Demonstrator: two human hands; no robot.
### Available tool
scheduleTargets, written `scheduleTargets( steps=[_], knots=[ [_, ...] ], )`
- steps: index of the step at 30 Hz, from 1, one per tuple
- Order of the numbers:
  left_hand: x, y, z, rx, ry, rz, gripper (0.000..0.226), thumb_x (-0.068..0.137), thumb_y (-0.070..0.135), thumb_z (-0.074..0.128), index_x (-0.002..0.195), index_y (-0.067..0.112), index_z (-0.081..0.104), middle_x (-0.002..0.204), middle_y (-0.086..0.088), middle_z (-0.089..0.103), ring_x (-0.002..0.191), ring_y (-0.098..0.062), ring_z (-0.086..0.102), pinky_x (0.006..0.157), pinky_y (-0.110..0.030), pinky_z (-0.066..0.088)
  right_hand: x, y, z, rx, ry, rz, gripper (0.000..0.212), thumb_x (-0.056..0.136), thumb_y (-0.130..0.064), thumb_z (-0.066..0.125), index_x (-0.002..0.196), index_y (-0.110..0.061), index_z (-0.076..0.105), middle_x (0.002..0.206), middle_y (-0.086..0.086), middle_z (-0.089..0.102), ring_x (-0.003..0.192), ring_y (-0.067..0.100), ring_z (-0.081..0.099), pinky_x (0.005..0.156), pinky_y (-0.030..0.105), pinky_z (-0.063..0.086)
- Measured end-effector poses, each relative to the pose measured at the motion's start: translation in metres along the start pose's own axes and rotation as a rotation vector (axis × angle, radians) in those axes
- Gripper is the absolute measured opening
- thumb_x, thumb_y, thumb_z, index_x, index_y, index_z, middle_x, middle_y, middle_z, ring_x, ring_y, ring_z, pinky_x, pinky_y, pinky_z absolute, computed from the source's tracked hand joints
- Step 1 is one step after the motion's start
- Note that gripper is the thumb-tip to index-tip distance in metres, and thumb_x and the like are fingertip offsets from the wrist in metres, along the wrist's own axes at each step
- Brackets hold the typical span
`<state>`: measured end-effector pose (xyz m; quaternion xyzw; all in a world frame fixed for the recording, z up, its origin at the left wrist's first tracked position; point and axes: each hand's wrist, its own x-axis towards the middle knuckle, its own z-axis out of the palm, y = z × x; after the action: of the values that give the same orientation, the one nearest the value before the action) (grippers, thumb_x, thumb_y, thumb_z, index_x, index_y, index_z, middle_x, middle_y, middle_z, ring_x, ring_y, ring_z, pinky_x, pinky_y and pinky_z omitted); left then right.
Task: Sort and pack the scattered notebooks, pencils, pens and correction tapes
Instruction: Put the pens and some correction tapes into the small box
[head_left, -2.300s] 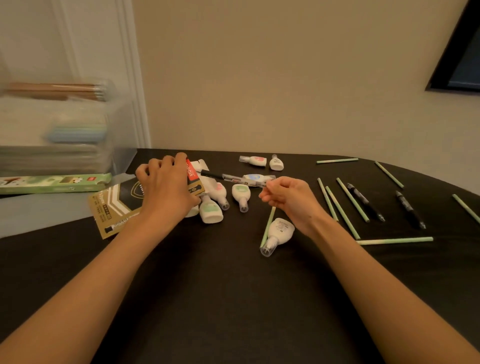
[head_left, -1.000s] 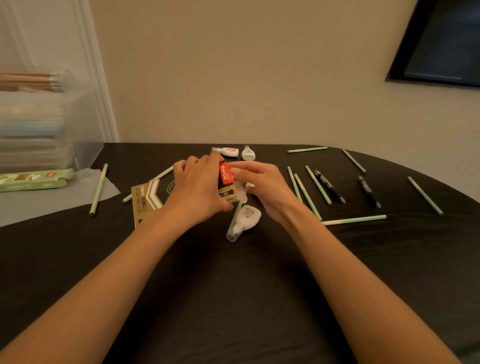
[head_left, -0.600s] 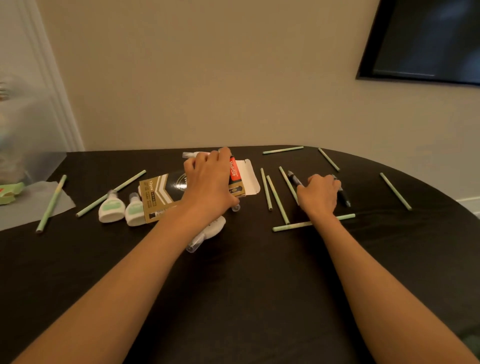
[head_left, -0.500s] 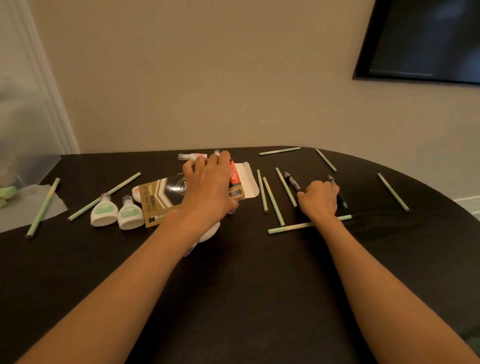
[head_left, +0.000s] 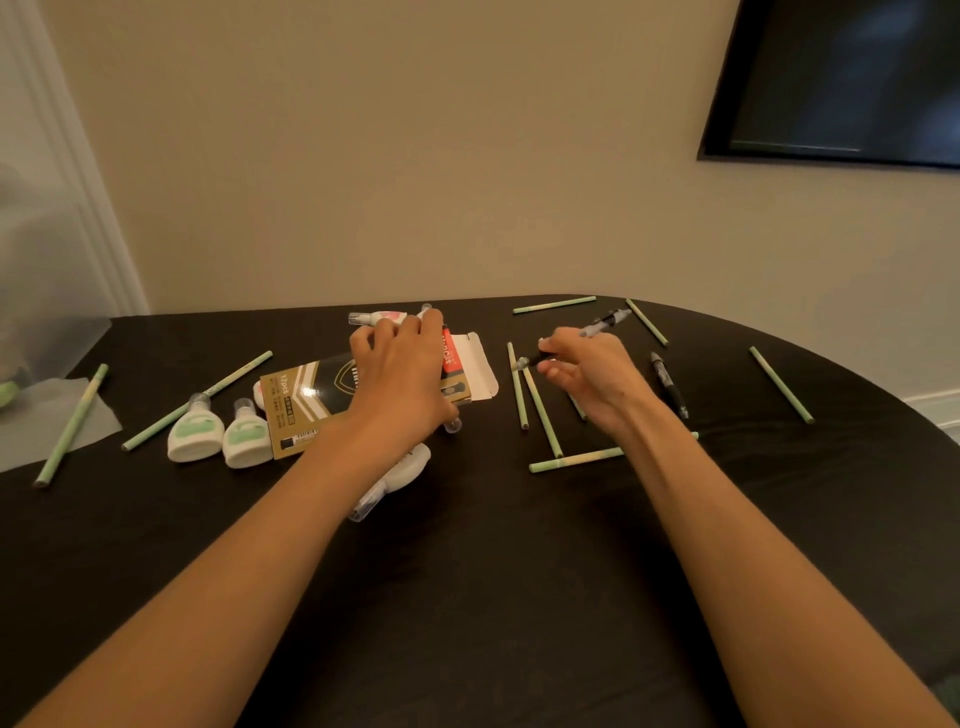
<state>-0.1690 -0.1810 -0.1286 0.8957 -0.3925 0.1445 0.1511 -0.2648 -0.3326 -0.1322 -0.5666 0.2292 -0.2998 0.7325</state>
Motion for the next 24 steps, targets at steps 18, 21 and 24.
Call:
scheduleTargets(
  steps=[18,21,24],
  knots=[
    [0.005,-0.004,0.001,-0.012,-0.012,-0.019,0.089,0.064,0.039,0.08,0.134,0.015,0.03,0.132,-0.007,0.045,0.125,-0.029,0.036,0.1,-0.041,0.023,-0.016,0.016,0.032,0.025,-0.281,0.112,0.017,0.089,-0.022,0.057,0.095,-0.006,0.057,0.075,0.009,0.067,0.055,0.01,0.062,0.04,0.015,0.042],
    [0.008,-0.009,0.0,-0.018,0.012,-0.046,0.09,0.063,0.042,0.08,0.134,0.016,0.031,0.131,-0.008,0.047,0.124,-0.029,0.037,0.098,-0.041,0.024,-0.014,0.011,0.027,0.159,-0.12,0.073,0.017,0.093,-0.023,0.047,0.089,-0.007,0.051,0.075,0.012,0.061,0.049,0.013,0.06,0.04,0.018,0.043],
    [0.009,-0.011,0.001,-0.029,0.016,-0.039,0.089,0.062,0.042,0.081,0.132,0.017,0.032,0.129,-0.008,0.048,0.123,-0.029,0.038,0.097,-0.042,0.024,-0.012,0.009,0.021,0.223,-0.046,-0.028,0.015,0.096,-0.015,0.043,0.087,-0.007,0.051,0.075,0.01,0.061,0.053,0.013,0.065,0.046,0.018,0.049]
  ],
)
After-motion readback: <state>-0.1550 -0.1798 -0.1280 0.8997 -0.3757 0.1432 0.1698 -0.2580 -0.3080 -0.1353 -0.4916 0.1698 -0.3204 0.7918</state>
